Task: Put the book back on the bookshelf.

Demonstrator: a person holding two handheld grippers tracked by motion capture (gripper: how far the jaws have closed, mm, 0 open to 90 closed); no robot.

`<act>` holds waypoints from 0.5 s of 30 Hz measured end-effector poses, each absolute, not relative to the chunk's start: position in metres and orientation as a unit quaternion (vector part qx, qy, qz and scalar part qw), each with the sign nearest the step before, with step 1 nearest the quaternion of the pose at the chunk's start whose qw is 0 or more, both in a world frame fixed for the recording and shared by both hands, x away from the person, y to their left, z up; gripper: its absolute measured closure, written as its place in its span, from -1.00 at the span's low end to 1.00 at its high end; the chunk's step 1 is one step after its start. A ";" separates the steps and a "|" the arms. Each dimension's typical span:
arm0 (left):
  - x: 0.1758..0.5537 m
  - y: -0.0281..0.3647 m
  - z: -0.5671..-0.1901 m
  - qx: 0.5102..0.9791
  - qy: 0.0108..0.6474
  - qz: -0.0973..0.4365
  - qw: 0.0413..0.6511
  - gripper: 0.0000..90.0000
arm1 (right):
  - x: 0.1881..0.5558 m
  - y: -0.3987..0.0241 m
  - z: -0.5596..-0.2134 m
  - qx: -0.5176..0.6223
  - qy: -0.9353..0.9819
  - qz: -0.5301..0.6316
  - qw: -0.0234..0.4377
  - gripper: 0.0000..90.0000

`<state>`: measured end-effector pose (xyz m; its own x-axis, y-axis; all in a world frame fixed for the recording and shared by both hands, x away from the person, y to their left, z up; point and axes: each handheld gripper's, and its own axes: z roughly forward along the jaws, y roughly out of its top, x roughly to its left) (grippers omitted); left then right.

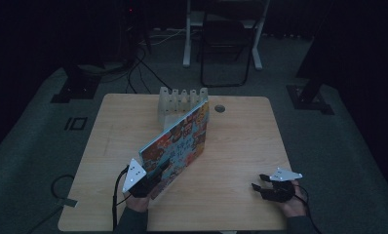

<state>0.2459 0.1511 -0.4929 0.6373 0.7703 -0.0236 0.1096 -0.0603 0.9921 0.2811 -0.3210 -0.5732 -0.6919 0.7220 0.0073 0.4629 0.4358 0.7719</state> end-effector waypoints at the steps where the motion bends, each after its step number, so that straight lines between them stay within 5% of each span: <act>1: 0.246 0.152 -0.492 0.674 0.327 0.275 0.603 0.80 | 0.281 -0.321 -0.573 0.356 0.831 0.394 0.164 -0.04; 15: 0.246 0.159 -0.489 0.666 0.335 0.279 0.604 0.80 | 0.281 -0.321 -0.573 0.356 0.831 0.394 0.164 -0.04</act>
